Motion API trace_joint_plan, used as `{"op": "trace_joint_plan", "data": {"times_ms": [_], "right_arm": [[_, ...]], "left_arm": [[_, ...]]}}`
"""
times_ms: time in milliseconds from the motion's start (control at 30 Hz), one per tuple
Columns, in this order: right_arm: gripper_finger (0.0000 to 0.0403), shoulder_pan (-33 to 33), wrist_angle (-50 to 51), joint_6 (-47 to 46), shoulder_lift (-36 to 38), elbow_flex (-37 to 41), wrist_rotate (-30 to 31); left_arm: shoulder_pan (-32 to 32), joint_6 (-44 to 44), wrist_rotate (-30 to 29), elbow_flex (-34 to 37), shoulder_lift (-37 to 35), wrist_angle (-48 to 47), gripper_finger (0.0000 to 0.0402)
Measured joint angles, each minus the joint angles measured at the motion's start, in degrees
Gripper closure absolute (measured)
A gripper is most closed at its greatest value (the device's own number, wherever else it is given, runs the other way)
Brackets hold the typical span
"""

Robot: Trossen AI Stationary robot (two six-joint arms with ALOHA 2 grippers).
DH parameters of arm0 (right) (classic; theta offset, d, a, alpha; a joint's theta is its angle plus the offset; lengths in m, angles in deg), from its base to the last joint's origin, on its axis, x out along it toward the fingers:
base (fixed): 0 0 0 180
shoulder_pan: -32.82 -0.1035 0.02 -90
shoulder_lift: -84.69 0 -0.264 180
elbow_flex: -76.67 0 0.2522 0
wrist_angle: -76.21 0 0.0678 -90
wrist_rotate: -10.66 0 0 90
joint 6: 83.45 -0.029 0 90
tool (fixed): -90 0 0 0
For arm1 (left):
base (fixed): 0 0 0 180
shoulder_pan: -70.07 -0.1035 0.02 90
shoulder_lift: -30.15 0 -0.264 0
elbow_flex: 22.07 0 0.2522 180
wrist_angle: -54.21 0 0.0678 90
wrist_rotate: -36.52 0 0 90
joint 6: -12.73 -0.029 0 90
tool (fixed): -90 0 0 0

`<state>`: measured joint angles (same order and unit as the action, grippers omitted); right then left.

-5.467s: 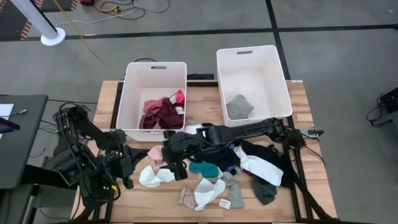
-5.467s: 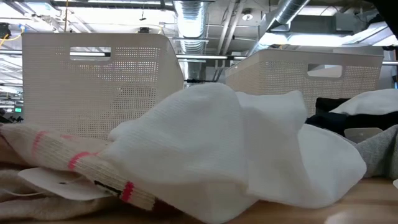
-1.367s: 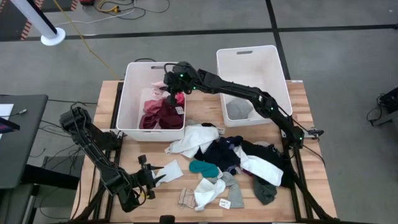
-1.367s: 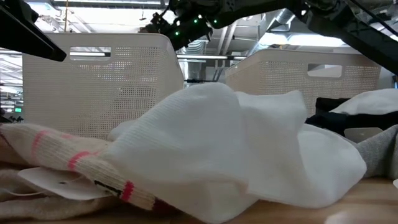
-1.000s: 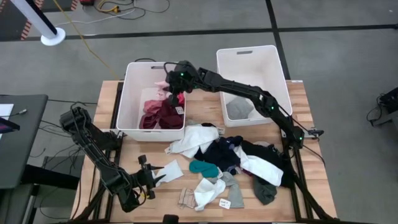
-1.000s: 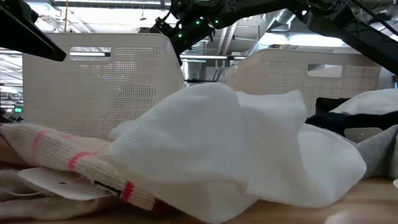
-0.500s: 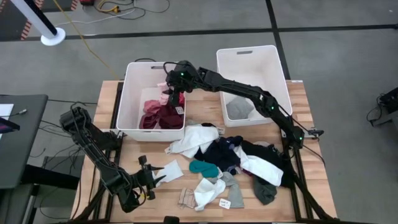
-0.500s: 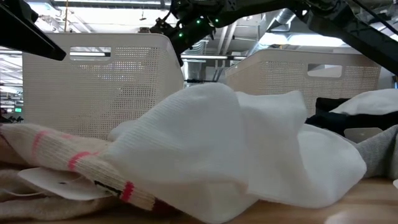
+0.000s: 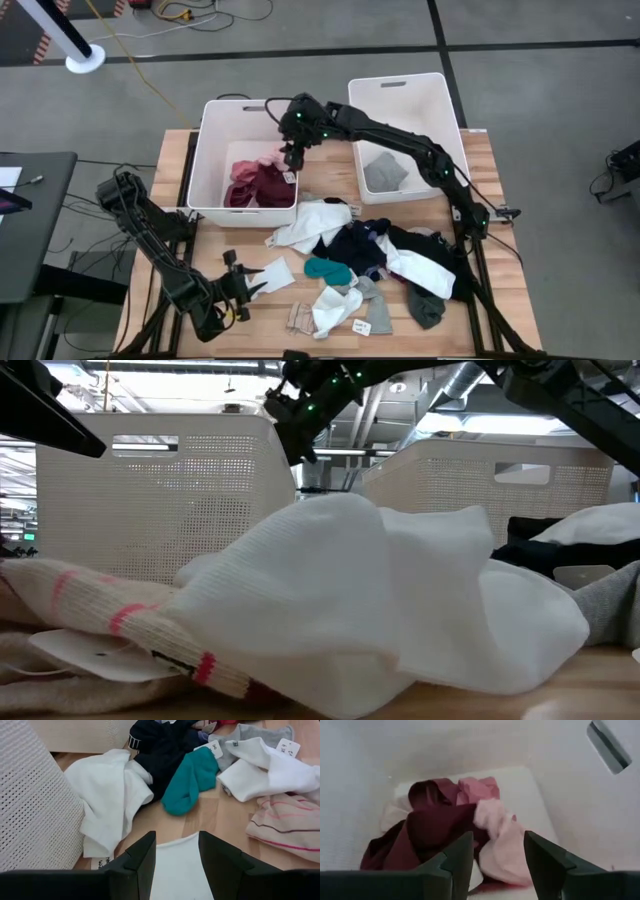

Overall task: Sort clothes
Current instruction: Put the brown sock into the left white bin

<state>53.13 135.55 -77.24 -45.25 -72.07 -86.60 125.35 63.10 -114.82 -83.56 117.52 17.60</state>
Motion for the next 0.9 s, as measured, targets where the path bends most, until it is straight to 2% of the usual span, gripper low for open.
{"op": "trace_joint_plan", "data": {"times_ms": [533,900], "right_arm": [[0.0216,-2.8,0.2,3.8,3.3,0.0,-0.3],[0.0216,-8.8,6.3,5.0,11.5,0.0,-0.5]], "left_arm": [[-0.6,0.1,0.1,0.0,0.0,0.1,0.0257],[-0.6,0.2,0.1,0.0,0.0,0.2,0.0257]]}}
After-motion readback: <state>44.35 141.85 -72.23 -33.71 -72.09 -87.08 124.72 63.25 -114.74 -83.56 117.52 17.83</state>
